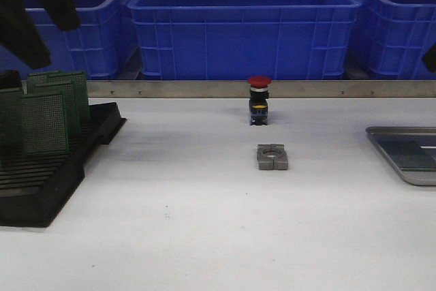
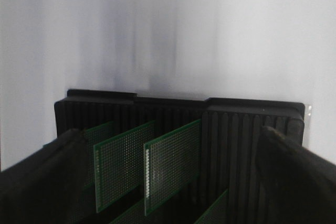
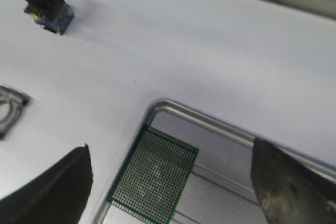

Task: Place circuit board on tray
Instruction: 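Grasp a second green board in the rack with the left gripper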

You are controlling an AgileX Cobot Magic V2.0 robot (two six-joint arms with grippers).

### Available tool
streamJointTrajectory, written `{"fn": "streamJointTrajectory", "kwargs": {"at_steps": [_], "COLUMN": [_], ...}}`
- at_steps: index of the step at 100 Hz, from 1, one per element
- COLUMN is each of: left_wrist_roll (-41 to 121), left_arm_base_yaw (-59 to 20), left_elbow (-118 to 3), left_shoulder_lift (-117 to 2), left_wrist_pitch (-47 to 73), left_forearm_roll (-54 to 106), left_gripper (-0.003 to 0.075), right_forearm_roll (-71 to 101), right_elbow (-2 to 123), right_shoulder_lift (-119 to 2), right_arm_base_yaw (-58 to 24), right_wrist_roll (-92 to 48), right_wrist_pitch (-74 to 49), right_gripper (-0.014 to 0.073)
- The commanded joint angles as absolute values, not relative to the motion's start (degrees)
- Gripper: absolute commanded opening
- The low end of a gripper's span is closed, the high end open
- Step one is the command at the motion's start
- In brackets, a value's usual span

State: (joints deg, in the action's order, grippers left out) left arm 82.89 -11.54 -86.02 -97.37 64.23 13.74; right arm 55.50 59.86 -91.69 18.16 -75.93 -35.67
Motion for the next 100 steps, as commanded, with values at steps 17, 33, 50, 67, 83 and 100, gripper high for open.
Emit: {"fn": "streamJointTrajectory", "kwargs": {"at_steps": [17, 33, 50, 67, 83, 100], "left_wrist_roll": [80.35, 75.65, 74.6, 73.62, 73.62, 73.62], "left_arm_base_yaw": [-11.35, -11.35, -11.35, -11.35, -11.35, -11.35], "left_elbow": [-87.7, -87.7, -87.7, -87.7, -87.7, -87.7], "left_shoulder_lift": [-100.35, -102.41, -104.42, -105.87, -106.42, -106.42], "left_wrist_pitch": [63.04, 59.38, 58.8, 59.51, 63.59, 66.94], "left_forearm_roll": [9.24, 4.18, 3.96, 4.08, 4.08, 4.08], "left_gripper": [0.0607, 0.0593, 0.0536, 0.0453, 0.0296, 0.0046], "right_forearm_roll": [56.88, 56.88, 56.94, 57.31, 57.31, 57.39], "right_elbow": [62.79, 62.79, 62.79, 62.79, 62.79, 62.79], "right_shoulder_lift": [-80.11, -76.29, -74.49, -74.43, -74.43, -74.43], "right_arm_base_yaw": [18.26, 18.26, 18.26, 18.26, 18.26, 18.26], "right_wrist_roll": [-76.11, -76.11, -76.11, -76.11, -76.11, -76.11], "right_wrist_pitch": [-39.36, -39.77, -40.35, -41.19, -41.25, -41.25], "right_gripper": [0.0629, 0.0629, 0.0629, 0.0629, 0.0629, 0.0629]}}
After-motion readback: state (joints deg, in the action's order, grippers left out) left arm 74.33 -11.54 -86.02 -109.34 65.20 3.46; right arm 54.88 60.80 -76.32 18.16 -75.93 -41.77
